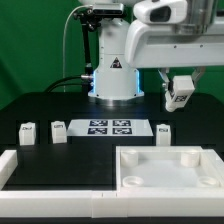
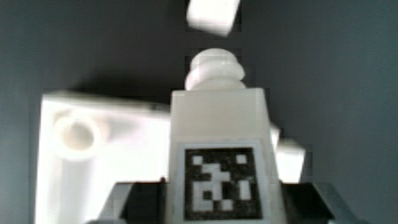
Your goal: Assemble one leg
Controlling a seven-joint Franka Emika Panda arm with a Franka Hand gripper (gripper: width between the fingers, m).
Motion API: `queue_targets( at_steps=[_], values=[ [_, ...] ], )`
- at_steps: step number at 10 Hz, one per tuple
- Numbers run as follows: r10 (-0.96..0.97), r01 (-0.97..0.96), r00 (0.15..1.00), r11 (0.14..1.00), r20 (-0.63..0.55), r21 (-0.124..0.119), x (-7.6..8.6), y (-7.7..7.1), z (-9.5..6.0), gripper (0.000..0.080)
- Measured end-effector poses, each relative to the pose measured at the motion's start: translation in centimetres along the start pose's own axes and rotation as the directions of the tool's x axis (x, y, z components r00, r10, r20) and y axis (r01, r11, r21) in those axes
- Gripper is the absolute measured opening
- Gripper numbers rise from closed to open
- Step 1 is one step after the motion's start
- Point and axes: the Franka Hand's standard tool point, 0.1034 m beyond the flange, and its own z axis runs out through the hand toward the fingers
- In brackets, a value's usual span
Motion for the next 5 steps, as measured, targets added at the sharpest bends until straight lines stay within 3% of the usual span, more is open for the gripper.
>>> queue_targets(
  at_steps=[1, 2, 3, 5],
  values=[
    [-0.004, 0.005, 0.988, 1.0, -0.155, 0.006, -0.04, -0.35, 0.1, 0.029],
    [-0.007, 0.009, 0.977, 1.0, -0.215, 0.009, -0.65, -0.52, 0.47, 0.029],
    [-0.005, 0.012, 0.942, 1.0, -0.334, 0.018, -0.02, -0.66, 0.14, 0.029],
    [-0.035, 0.041, 0.935, 0.999, -0.353, 0.009, 0.27, -0.35, 0.57, 0.029]
  ],
)
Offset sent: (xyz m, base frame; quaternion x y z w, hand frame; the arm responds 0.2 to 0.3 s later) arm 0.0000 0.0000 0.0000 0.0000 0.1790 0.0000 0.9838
